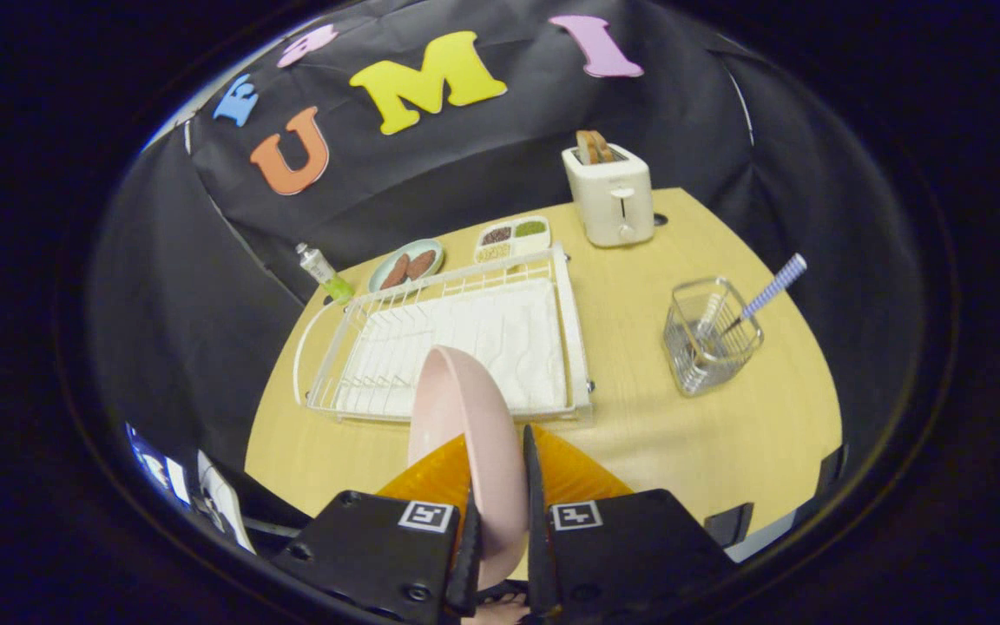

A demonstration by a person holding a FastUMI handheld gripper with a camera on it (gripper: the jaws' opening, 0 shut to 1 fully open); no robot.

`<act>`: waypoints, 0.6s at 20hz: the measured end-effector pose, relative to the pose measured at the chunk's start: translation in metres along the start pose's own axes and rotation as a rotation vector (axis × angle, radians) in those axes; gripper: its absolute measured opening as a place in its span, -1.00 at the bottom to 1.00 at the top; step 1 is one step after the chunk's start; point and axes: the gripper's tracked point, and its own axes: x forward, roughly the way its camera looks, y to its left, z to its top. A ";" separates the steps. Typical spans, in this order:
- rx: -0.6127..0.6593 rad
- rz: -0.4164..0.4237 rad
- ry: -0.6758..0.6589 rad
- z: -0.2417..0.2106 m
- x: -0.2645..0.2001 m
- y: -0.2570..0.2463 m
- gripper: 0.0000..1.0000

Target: Take the plate from the dish rack, then take the spoon from the basket and place it into the plate.

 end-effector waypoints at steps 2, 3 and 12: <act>0.081 0.058 0.006 -0.025 0.009 -0.014 -0.45; 0.114 0.079 0.012 -0.038 0.016 -0.020 -0.45; 0.273 0.206 0.076 -0.083 0.068 -0.041 -0.45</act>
